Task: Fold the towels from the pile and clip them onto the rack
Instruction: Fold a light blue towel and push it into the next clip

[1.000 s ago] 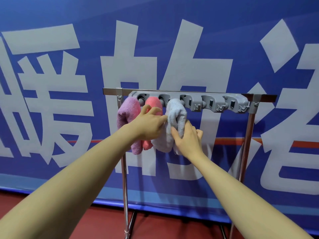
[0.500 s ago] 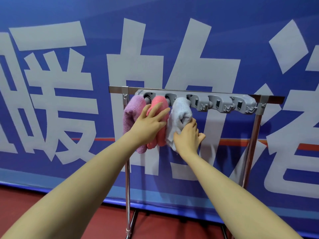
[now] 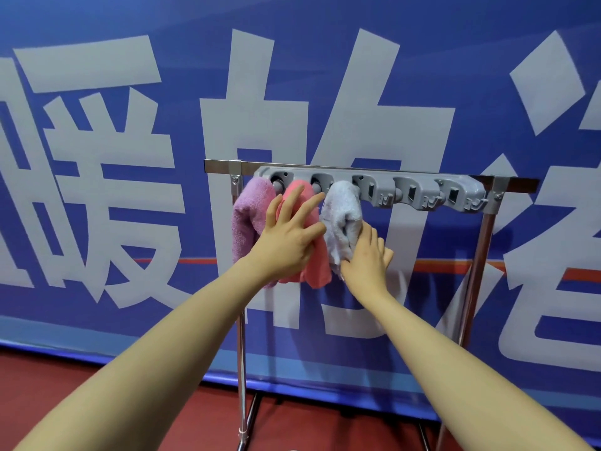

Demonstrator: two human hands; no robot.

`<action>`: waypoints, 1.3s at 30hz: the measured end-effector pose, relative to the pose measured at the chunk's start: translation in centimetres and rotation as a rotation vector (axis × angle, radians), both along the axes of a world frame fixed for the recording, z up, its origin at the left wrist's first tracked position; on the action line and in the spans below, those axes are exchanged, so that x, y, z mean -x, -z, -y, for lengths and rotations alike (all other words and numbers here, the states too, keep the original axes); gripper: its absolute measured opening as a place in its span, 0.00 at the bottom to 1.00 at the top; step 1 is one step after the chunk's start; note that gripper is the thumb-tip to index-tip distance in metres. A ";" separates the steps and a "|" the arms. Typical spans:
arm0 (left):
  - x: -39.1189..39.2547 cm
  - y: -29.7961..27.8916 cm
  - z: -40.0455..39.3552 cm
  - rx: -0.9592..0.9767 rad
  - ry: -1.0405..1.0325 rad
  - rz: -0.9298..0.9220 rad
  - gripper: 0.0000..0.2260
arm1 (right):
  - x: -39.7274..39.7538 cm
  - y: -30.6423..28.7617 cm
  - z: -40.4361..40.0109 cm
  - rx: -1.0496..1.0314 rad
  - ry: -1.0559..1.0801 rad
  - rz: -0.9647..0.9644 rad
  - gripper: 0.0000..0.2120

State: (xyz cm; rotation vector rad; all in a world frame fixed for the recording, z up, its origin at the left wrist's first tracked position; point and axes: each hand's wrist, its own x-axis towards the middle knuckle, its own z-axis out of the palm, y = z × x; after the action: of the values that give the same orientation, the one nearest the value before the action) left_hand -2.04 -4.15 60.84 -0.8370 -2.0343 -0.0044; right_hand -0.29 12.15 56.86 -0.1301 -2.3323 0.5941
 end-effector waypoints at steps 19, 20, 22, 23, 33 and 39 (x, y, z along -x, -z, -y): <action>-0.6 -0.5 0.8 -0.130 -0.076 0.173 0.21 | -0.7 -5.9 0.0 -0.061 -0.263 -0.070 0.29; -0.6 -0.7 1.0 -0.137 -0.079 0.197 0.23 | -0.7 -6.0 0.1 -0.105 -0.241 -0.065 0.29; -0.7 -0.8 1.1 -0.126 -0.075 0.215 0.27 | -0.6 -6.2 0.2 -0.190 -0.197 -0.043 0.28; -0.9 -0.9 1.1 -0.120 -0.071 0.214 0.28 | -0.5 -6.3 0.4 -0.226 -0.176 -0.030 0.27; -3.8 1.3 0.4 -0.262 0.007 0.294 0.26 | -4.3 -3.1 -0.1 -0.063 -0.139 -0.194 0.25; -7.1 7.6 0.2 -0.234 0.018 0.415 0.24 | -7.5 2.6 -1.8 -0.016 -0.132 -0.014 0.12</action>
State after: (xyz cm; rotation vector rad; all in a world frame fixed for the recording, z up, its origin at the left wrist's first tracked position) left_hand 5.02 -4.39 53.19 -0.7497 -2.3518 -0.4512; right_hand 7.23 13.91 54.29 0.0360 -2.3447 0.6386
